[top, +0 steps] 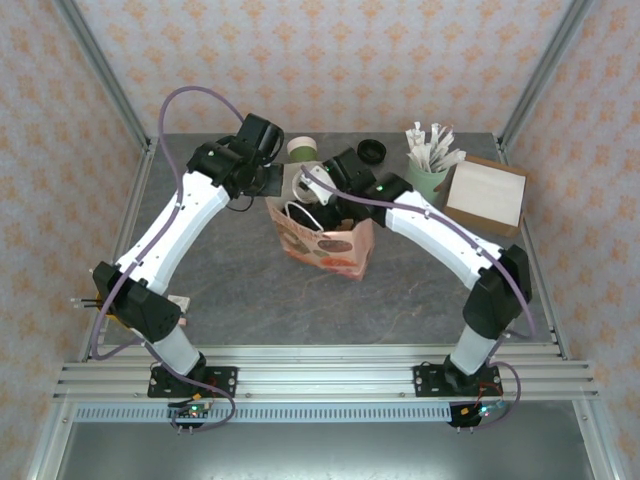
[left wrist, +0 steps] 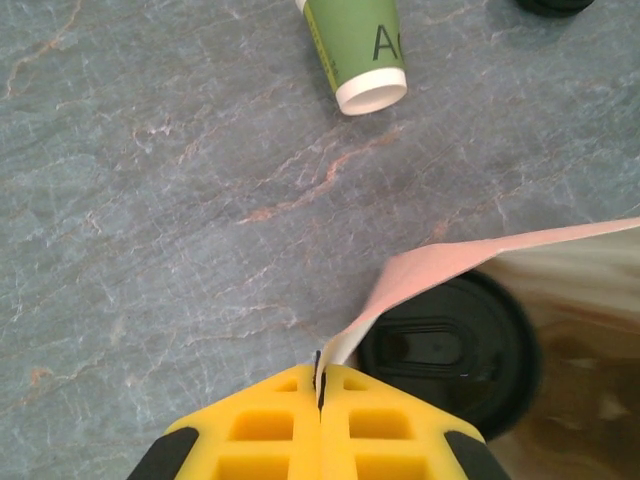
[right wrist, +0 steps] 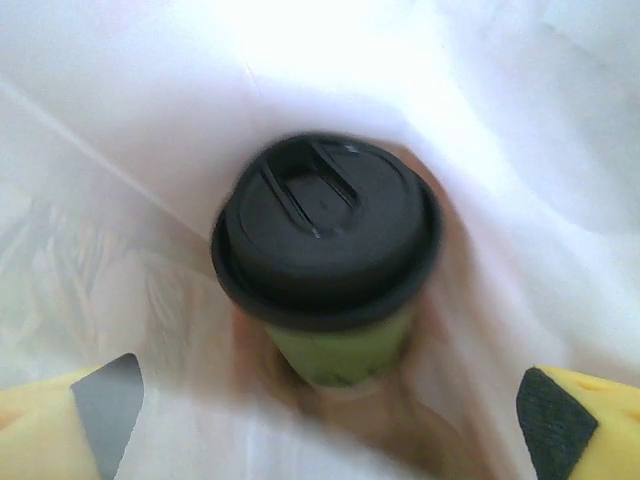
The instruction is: Pack the takeout coffee
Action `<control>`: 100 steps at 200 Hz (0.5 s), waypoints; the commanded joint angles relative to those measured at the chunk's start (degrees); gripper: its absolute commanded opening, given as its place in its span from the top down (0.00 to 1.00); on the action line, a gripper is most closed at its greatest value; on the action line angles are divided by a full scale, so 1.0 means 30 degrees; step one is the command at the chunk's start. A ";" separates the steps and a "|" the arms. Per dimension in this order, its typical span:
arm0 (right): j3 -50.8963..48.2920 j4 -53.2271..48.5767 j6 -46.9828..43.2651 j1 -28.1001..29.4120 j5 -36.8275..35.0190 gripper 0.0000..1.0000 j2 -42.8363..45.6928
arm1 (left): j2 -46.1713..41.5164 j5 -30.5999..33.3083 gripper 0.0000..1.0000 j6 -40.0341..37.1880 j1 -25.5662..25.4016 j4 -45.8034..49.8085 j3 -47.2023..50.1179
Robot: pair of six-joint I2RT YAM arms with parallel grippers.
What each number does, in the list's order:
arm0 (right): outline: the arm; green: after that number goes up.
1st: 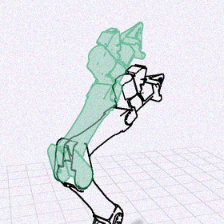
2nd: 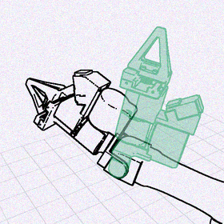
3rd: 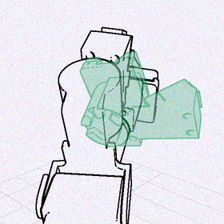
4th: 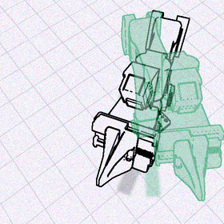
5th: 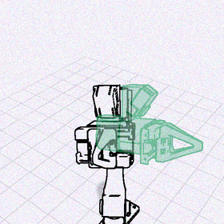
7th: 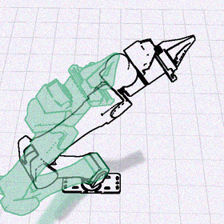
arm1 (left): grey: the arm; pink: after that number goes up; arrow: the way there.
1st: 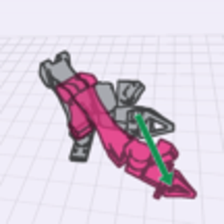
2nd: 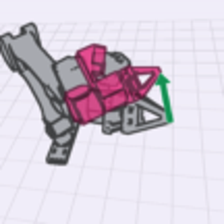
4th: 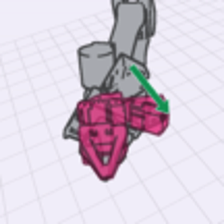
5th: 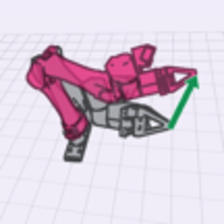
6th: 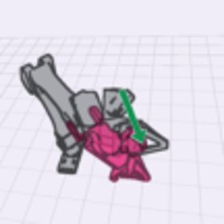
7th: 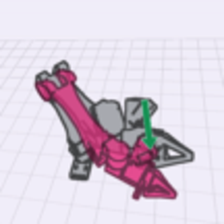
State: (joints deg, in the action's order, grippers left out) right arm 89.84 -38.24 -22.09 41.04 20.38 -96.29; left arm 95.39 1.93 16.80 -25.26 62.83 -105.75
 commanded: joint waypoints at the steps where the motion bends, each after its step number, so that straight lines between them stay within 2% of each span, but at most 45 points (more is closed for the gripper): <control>1: -0.1263 0.2553 -0.0873 -0.0113 0.0617 0.01 0.1301 | 0.0367 -0.0103 1.00 0.0628 0.0122 0.0897 -0.0840; 22: -0.0617 0.1527 -0.0717 -0.0114 0.0717 0.01 0.0665 | 0.0406 -0.1353 1.00 0.1031 0.0113 0.0399 -0.0910; 43: -0.0560 0.1284 -0.0518 -0.0115 0.0425 0.01 0.0512 | 0.0418 -0.1700 1.00 0.1263 0.0098 0.0314 -0.0794; 100: -0.0252 -0.1486 -0.1138 -0.0144 0.0658 0.01 0.0997 | 0.0385 0.0299 1.00 0.1530 0.0098 0.0352 -0.0651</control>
State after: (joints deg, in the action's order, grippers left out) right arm 87.00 -37.39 -23.86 41.04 21.45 -94.78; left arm 96.55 -1.78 20.05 -25.26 63.61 -106.56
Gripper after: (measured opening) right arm 0.993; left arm 0.043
